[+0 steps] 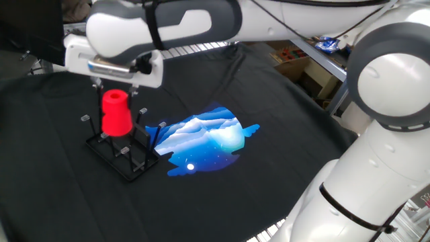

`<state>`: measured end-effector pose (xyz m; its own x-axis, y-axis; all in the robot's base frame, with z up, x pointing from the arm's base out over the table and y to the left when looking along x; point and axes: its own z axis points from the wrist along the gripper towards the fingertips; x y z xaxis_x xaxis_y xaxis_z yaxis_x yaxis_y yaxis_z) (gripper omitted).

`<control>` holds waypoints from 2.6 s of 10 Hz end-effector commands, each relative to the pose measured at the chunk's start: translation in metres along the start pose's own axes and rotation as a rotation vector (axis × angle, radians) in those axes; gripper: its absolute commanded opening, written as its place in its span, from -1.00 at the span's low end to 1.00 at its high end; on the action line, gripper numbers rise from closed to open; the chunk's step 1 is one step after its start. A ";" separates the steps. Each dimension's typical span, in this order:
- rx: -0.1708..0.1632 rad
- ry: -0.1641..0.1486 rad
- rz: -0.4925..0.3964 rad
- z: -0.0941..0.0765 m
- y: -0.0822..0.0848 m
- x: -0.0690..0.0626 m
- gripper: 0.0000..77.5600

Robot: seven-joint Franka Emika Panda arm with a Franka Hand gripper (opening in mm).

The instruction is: Take the cup off the cup rack

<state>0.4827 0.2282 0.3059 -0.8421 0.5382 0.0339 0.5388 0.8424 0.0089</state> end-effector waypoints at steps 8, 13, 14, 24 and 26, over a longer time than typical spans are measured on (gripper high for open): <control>-0.010 -0.012 0.006 -0.015 -0.013 -0.012 -0.97; -0.068 -0.078 0.061 -0.015 -0.013 -0.012 -0.97; -0.069 -0.077 0.064 -0.015 -0.013 -0.012 -0.97; -0.028 -0.010 -0.207 -0.034 -0.082 -0.078 -0.97; -0.006 -0.029 -0.261 -0.033 -0.098 -0.094 -0.97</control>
<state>0.4976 0.1479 0.3300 -0.8985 0.4384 0.0244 0.4391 0.8972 0.0482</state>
